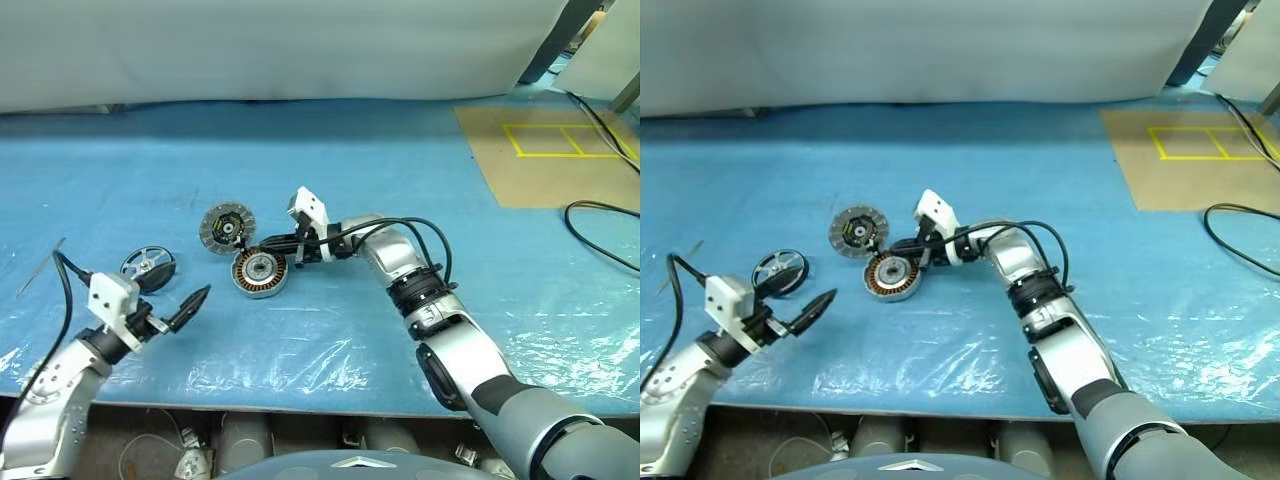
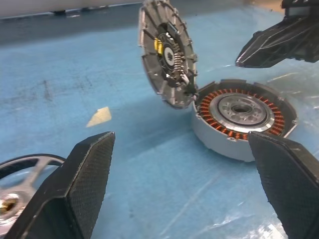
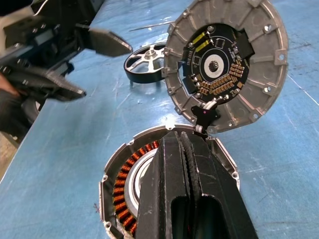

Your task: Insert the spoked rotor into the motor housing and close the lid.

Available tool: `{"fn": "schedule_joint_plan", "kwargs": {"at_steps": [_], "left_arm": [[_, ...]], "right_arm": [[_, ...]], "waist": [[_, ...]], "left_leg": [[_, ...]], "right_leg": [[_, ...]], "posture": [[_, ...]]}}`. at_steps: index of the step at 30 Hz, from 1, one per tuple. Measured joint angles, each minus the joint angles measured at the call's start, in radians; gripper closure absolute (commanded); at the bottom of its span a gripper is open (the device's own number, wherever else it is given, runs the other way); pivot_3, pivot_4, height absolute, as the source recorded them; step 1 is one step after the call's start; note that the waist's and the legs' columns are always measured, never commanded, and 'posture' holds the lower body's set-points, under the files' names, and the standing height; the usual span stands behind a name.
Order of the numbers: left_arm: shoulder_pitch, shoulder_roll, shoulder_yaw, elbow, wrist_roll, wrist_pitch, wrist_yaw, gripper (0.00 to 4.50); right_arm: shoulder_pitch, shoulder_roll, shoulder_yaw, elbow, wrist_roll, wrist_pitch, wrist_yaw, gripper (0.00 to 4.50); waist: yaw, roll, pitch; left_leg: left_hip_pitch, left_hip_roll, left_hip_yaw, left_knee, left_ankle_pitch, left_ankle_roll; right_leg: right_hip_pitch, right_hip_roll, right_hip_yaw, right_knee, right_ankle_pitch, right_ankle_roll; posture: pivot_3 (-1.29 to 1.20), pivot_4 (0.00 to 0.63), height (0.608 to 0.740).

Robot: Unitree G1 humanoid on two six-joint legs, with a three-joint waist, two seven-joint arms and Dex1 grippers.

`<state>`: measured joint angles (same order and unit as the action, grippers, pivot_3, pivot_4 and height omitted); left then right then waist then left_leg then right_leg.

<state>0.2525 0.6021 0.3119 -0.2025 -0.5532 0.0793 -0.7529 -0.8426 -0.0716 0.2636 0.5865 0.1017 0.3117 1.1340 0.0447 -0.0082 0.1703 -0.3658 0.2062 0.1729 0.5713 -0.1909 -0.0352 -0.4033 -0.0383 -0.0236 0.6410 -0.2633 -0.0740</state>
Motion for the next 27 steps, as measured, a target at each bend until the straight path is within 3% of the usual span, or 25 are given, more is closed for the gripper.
{"fn": "schedule_joint_plan", "kwargs": {"at_steps": [6,9,11,14,27], "left_arm": [[-0.071,0.15,0.055,0.036,-0.021,0.091,-0.083,0.0],[-0.12,0.232,0.061,0.124,-0.008,0.116,-0.153,0.56],[-0.162,0.293,0.06,0.204,0.01,0.125,-0.205,1.23],[-0.248,0.362,0.048,0.338,0.057,0.12,-0.269,1.23],[-0.599,0.391,-0.178,0.779,0.288,-0.053,-0.485,1.23]], "right_arm": [[0.022,-0.016,0.012,-0.032,-0.001,-0.001,-0.006,4.48],[0.037,-0.018,0.023,-0.045,-0.002,-0.001,-0.016,4.5],[0.041,-0.019,0.028,-0.055,-0.002,0.0,-0.019,4.5],[0.045,-0.022,0.032,-0.067,-0.002,0.0,-0.025,4.5],[0.104,-0.043,0.033,-0.148,-0.001,0.035,-0.079,4.5]], "waist": [[0.0,0.0,0.0],[-0.001,0.0,0.0],[-0.001,-0.001,0.0],[0.001,-0.001,0.0],[0.007,-0.002,0.0]], "left_leg": [[0.0,0.0,0.0,0.0,0.0,-0.001],[-0.001,0.0,0.0,0.0,0.001,-0.001],[-0.001,0.0,0.0,0.0,0.001,-0.001],[-0.001,-0.001,0.0,0.0,0.001,-0.001],[-0.002,-0.001,-0.002,-0.002,0.001,-0.002]], "right_leg": [[0.0,0.0,0.0,0.0,0.0,0.0],[-0.001,0.0,0.0,0.0,0.0,0.0],[-0.001,0.001,0.0,0.0,0.0,0.0],[-0.001,0.0,0.0,0.0,0.0,0.0],[-0.001,0.0,-0.001,0.0,0.002,0.004]], "posture": [[0.0,0.15,0.74],[0.0,0.15,0.74],[0.0,0.15,0.74],[0.0,0.15,0.74],[0.0,0.15,0.74]]}}
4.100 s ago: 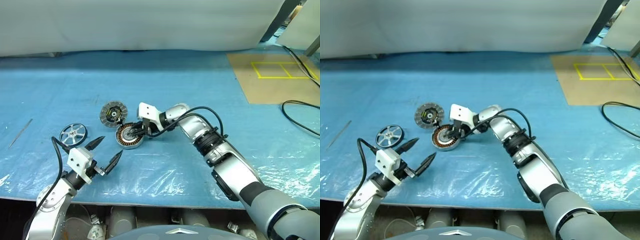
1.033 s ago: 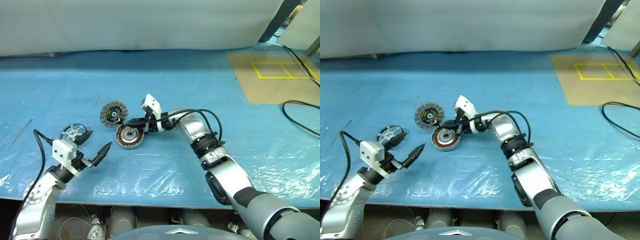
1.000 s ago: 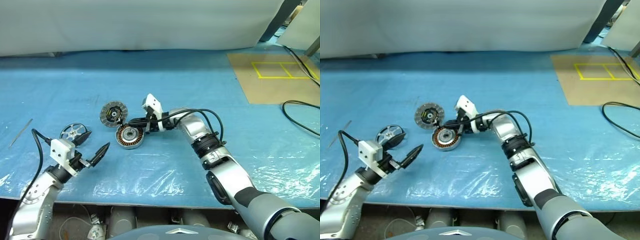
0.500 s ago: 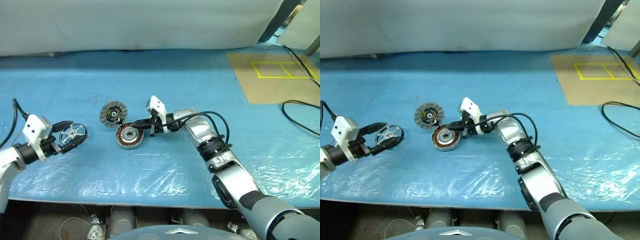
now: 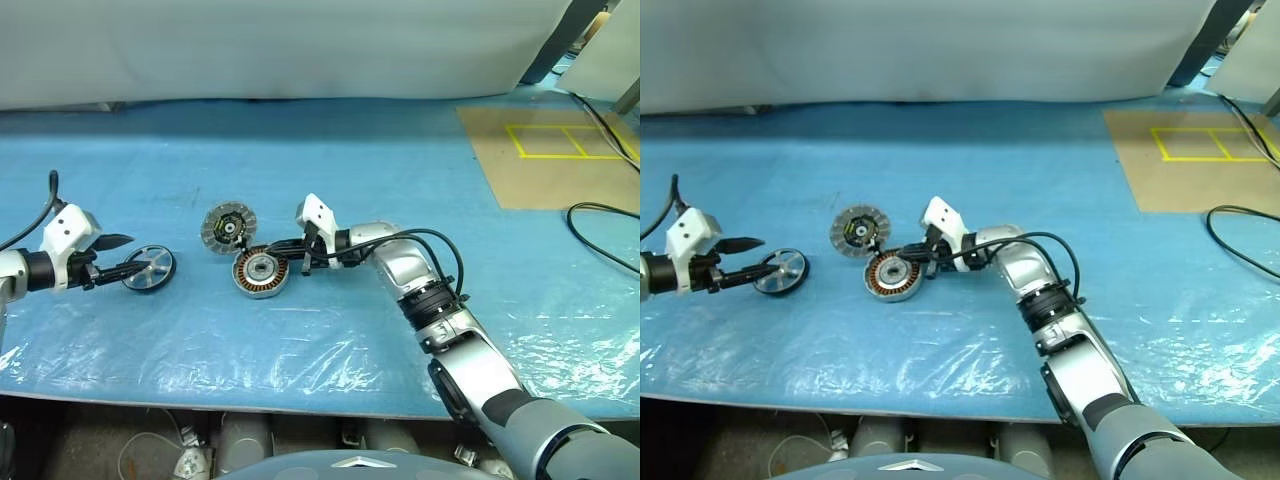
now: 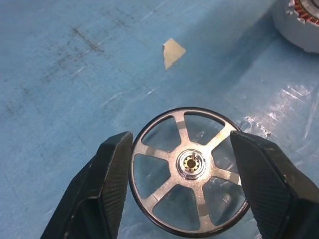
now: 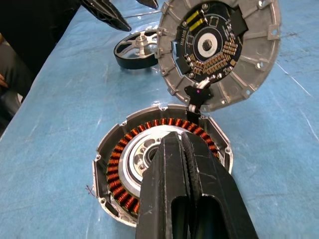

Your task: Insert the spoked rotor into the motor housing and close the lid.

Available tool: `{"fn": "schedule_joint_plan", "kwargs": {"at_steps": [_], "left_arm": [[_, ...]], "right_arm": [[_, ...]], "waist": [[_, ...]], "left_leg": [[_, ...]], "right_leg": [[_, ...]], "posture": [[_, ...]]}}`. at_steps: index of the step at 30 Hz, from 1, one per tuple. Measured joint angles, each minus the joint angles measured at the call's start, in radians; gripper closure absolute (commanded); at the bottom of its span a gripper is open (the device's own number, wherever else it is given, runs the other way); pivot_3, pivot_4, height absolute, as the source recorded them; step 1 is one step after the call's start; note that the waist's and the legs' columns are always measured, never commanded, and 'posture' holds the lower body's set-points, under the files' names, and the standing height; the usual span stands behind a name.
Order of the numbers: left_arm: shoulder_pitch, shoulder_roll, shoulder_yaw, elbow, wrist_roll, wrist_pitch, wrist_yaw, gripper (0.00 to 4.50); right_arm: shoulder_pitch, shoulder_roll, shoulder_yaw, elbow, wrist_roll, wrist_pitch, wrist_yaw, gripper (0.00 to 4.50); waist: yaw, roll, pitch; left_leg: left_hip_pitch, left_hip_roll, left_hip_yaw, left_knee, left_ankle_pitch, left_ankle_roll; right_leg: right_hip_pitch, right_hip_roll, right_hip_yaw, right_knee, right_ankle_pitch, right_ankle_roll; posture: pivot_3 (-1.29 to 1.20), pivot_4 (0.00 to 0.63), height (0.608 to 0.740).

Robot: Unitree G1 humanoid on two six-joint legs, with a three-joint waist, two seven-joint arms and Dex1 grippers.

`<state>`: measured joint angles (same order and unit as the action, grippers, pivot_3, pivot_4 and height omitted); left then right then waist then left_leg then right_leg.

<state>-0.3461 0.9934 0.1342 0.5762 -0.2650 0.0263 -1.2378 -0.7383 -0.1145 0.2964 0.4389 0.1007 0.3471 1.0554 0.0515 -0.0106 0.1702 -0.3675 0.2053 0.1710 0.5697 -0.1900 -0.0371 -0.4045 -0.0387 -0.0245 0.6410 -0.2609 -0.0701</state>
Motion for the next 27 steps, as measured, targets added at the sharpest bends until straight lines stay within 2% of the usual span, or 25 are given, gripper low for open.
{"fn": "schedule_joint_plan", "kwargs": {"at_steps": [11,24,27], "left_arm": [[-0.073,-0.014,-0.046,0.113,0.074,-0.004,-0.024,1.23],[-0.079,-0.051,-0.068,0.117,0.097,0.072,-0.024,1.23],[-0.086,-0.052,-0.069,0.117,0.105,0.089,-0.025,1.79]], "right_arm": [[0.011,-0.009,0.0,-0.011,0.0,0.01,-0.03,4.5],[0.011,-0.014,0.001,-0.011,0.0,0.0,-0.042,4.5],[0.011,-0.015,0.001,-0.011,0.0,-0.002,-0.048,4.5]], "waist": [[0.001,0.0,0.0],[0.002,0.0,0.0],[0.002,0.0,0.0]], "left_leg": [[0.0,0.0,0.0,0.0,0.0,0.0],[0.0,0.0,0.0,0.0,0.0,0.0],[0.0,0.0,0.0,0.0,0.0,0.0]], "right_leg": [[0.0,0.0,0.0,0.0,0.0,0.0],[0.0,0.0,0.0,0.0,0.0,0.0],[0.0,0.0,0.0,0.0,0.0,-0.001]], "posture": [[0.0,0.15,0.74],[0.0,0.15,0.74],[0.0,0.15,0.74]]}}
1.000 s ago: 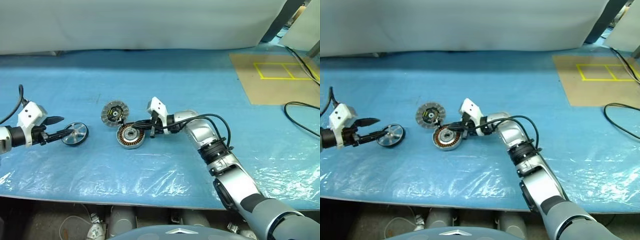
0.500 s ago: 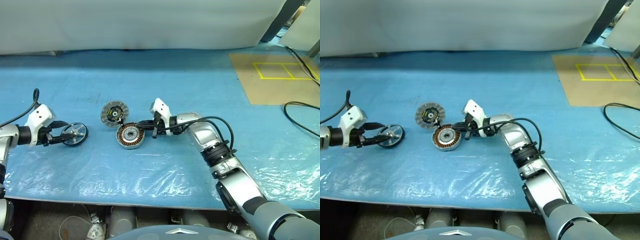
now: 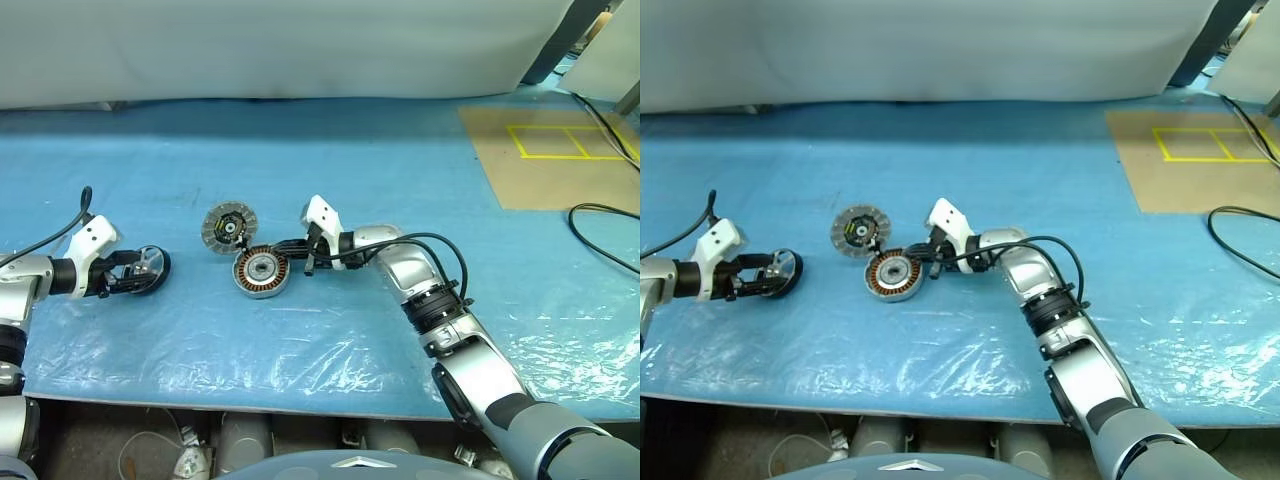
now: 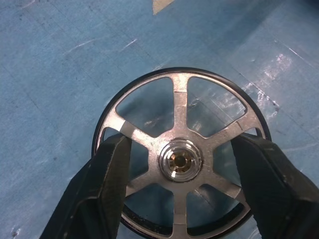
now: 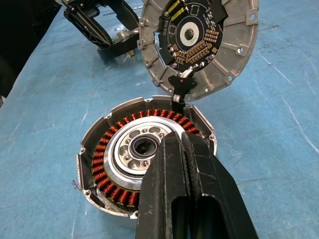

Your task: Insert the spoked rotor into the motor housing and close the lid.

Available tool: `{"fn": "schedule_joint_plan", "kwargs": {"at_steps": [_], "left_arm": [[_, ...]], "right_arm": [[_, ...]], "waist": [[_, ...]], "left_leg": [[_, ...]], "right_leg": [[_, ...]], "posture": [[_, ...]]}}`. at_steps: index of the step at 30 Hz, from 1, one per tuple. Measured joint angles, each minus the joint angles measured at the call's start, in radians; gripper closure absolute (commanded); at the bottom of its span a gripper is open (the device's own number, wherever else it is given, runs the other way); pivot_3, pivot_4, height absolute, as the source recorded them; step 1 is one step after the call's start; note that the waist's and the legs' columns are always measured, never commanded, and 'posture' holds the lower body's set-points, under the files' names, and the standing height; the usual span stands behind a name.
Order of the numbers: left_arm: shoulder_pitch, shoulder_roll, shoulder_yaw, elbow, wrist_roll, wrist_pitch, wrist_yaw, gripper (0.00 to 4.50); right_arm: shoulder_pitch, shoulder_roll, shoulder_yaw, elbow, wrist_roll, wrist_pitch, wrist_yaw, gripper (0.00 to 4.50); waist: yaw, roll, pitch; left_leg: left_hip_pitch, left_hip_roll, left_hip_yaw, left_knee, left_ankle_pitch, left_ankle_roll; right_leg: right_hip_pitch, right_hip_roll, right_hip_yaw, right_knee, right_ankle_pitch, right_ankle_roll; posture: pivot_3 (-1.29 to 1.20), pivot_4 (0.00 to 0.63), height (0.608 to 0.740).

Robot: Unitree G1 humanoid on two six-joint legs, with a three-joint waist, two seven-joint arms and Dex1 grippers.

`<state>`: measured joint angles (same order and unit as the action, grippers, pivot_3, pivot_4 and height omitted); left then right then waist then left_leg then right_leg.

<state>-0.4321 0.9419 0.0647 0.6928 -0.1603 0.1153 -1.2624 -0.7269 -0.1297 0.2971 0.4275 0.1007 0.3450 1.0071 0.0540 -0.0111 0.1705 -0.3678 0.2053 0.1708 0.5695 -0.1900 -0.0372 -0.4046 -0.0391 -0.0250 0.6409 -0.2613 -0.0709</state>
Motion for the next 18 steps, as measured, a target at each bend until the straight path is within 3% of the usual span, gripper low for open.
{"fn": "schedule_joint_plan", "kwargs": {"at_steps": [5,10,18], "left_arm": [[-0.012,0.001,0.008,-0.008,0.0,0.003,-0.004,3.1],[0.064,-0.014,0.063,-0.091,-0.051,0.018,-0.001,3.1],[0.407,-0.143,0.223,-0.613,-0.312,0.231,0.082,3.1]], "right_arm": [[0.0,-0.006,0.0,0.0,0.0,-0.009,-0.008,4.5],[0.0,-0.01,-0.002,0.0,0.0,-0.011,-0.01,4.5],[0.027,-0.076,-0.091,-0.096,0.07,0.033,-0.008,4.5]], "waist": [[0.012,0.002,0.0],[0.017,0.002,0.0],[0.018,-0.001,0.002]], "left_leg": [[0.002,-0.001,0.0,0.0,0.0,0.0],[0.001,-0.001,0.0,0.001,0.0,0.0],[-0.001,0.0,0.002,-0.003,0.0,0.0]], "right_leg": [[0.001,-0.001,0.0,0.0,-0.001,-0.002],[0.001,-0.002,0.0,0.0,-0.002,-0.003],[0.0,0.0,-0.001,-0.002,-0.002,-0.003]], "posture": [[0.0,0.15,0.74],[0.0,0.15,0.74],[0.0,0.15,0.74]]}}
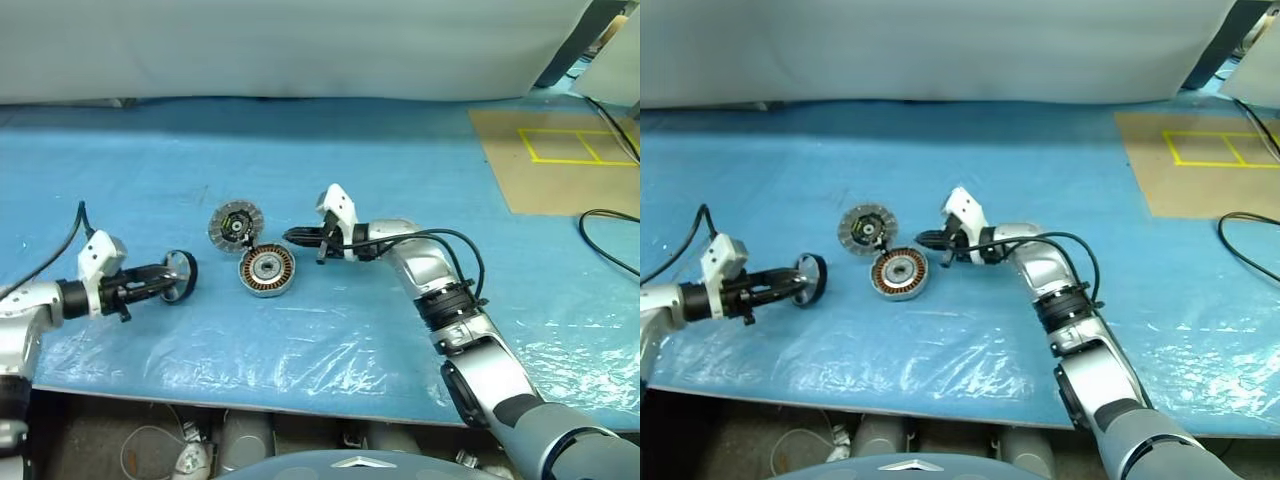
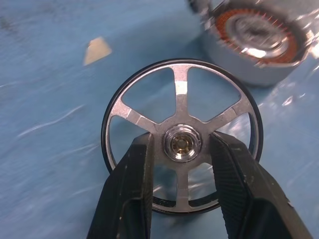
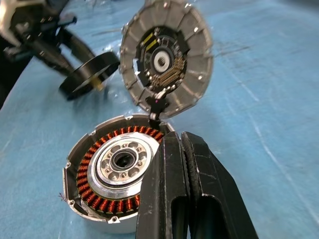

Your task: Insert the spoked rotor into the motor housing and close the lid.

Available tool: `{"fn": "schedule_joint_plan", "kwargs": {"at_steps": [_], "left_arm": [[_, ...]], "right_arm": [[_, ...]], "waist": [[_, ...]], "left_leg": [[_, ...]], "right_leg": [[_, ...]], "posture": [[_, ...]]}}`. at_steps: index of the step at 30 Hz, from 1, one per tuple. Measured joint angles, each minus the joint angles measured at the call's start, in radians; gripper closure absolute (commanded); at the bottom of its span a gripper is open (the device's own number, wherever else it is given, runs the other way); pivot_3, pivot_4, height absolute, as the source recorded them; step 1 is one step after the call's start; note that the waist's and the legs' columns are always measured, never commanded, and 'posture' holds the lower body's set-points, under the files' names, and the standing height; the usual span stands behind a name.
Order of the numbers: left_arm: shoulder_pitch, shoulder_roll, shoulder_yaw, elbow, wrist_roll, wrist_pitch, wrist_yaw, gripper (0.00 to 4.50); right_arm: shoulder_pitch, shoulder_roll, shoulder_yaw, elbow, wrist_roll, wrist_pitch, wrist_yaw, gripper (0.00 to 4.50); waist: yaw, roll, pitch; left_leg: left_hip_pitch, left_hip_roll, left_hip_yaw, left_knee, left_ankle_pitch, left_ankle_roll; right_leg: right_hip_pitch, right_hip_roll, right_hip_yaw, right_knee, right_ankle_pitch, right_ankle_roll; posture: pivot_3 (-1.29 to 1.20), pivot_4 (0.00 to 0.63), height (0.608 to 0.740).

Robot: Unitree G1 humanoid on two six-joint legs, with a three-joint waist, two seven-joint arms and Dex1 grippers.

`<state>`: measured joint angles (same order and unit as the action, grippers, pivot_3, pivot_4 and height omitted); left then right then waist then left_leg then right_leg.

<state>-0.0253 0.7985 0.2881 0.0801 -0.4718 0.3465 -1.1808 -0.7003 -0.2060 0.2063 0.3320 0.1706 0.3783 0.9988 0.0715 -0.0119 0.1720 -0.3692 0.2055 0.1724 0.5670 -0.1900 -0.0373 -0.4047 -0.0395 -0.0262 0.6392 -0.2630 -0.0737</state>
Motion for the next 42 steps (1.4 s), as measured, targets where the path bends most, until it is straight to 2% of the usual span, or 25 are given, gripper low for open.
{"fn": "schedule_joint_plan", "kwargs": {"at_steps": [4,6,11,17,23,42], "left_arm": [[0.104,-0.068,0.054,-0.256,-0.116,0.109,0.105,3.1],[0.123,-0.115,0.054,-0.321,-0.143,0.132,0.154,3.1],[0.137,-0.202,0.007,-0.402,-0.182,0.169,0.238,3.1],[0.075,-0.275,-0.088,-0.388,-0.15,0.159,0.312,3.1],[0.012,-0.278,-0.1,-0.349,-0.12,0.129,0.338,3.1],[0.009,-0.23,-0.154,-0.329,-0.026,0.112,0.354,3.1]], "right_arm": [[0.045,-0.076,-0.026,-0.056,0.025,0.006,0.022,4.5],[0.059,-0.099,-0.028,-0.076,0.032,0.006,0.039,4.5],[0.095,-0.149,-0.017,-0.121,0.029,0.002,0.07,4.5],[0.135,-0.156,0.014,-0.173,0.025,0.008,0.067,4.5],[0.163,-0.166,0.016,-0.217,0.027,0.03,0.065,4.5],[0.169,-0.182,0.025,-0.227,0.027,0.044,0.05,4.5]], "waist": [[-0.001,0.0,0.0],[-0.002,0.001,0.0],[-0.004,0.0,0.0],[-0.003,0.0,0.0],[-0.004,0.0,0.0],[-0.004,0.001,0.0]], "left_leg": [[0.001,0.0,0.001,-0.001,0.0,0.0],[0.001,0.0,0.001,0.0,0.0,0.0],[0.002,0.0,0.001,0.0,0.0,0.0],[0.001,0.0,0.001,0.001,0.0,0.001],[0.002,-0.001,0.0,0.002,0.0,0.0],[0.002,0.0,-0.001,0.002,0.0,0.0]], "right_leg": [[0.0,0.0,0.0,-0.001,0.0,0.0],[0.0,0.001,0.001,-0.002,0.0,0.0],[0.001,0.001,0.002,-0.002,0.0,0.0],[0.001,0.001,0.002,-0.001,0.0,0.0],[0.001,0.001,0.002,-0.001,0.002,0.004],[0.002,0.001,0.002,-0.001,0.002,0.003]], "posture": [[0.0,0.15,0.74],[0.0,0.15,0.74],[0.0,0.15,0.74],[0.0,0.15,0.74],[0.0,0.15,0.74],[0.0,0.15,0.74]]}}
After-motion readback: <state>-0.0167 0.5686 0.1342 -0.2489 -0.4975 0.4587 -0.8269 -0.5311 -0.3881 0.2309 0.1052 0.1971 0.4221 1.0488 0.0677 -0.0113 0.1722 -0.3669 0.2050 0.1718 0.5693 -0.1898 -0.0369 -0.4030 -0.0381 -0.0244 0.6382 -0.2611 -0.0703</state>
